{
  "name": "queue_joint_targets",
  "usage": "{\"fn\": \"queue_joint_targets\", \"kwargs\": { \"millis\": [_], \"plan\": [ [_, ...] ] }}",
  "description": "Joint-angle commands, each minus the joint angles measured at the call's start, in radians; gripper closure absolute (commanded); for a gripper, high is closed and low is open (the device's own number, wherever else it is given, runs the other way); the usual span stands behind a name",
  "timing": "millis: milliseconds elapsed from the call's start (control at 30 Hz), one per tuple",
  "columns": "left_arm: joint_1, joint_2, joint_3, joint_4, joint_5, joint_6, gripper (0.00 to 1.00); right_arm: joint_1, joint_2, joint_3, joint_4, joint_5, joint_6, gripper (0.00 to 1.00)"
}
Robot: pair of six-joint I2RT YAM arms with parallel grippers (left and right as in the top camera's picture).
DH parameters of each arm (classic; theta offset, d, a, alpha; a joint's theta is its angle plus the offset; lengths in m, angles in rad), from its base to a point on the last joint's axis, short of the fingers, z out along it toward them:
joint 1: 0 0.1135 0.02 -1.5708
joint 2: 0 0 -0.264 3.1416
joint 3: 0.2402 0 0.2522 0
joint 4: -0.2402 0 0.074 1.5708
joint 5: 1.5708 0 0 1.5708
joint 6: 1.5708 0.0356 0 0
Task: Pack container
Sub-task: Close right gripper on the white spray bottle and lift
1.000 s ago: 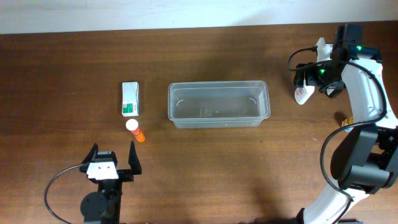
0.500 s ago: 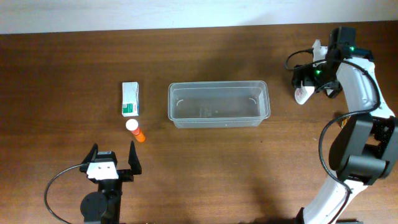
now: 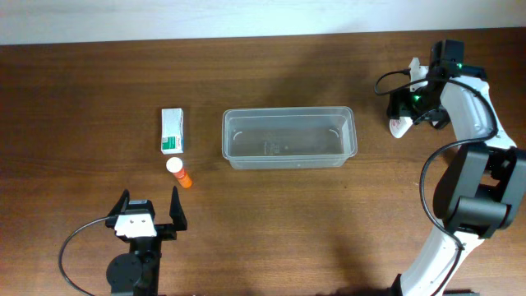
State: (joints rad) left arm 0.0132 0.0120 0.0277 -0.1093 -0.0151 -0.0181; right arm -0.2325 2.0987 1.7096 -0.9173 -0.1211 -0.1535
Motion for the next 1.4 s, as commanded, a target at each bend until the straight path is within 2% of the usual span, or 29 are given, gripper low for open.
{"fn": "queue_joint_targets", "kwargs": {
  "millis": [0, 367, 500, 633, 833, 1133, 1367],
  "plan": [
    [0.005, -0.006, -0.007, 0.004, 0.011, 0.015, 0.01, -0.005, 0.012, 0.012, 0.009, 0.001, 0.0, 0.31],
    [0.005, -0.006, -0.007, 0.004, 0.011, 0.015, 0.01, -0.005, 0.014, 0.012, 0.024, 0.002, 0.0, 0.65],
    [0.005, -0.006, -0.007, 0.004, 0.011, 0.015, 0.01, -0.005, 0.014, 0.013, 0.024, 0.002, 0.0, 0.73],
    [0.005, -0.006, -0.007, 0.004, 0.011, 0.015, 0.01, -0.005, 0.011, 0.014, 0.016, 0.002, 0.001, 0.78],
    [0.005, -0.006, -0.007, 0.004, 0.011, 0.015, 0.01, -0.005, 0.006, 0.085, -0.087, 0.001, 0.005, 0.83],
    [0.005, -0.006, -0.007, 0.004, 0.011, 0.015, 0.01, -0.002, 0.006, 0.402, -0.41, -0.012, 0.092, 0.85],
    [0.005, -0.006, -0.007, 0.004, 0.011, 0.015, 0.01, 0.026, 0.004, 0.639, -0.645, -0.156, 0.095, 0.85]
  ]
}}
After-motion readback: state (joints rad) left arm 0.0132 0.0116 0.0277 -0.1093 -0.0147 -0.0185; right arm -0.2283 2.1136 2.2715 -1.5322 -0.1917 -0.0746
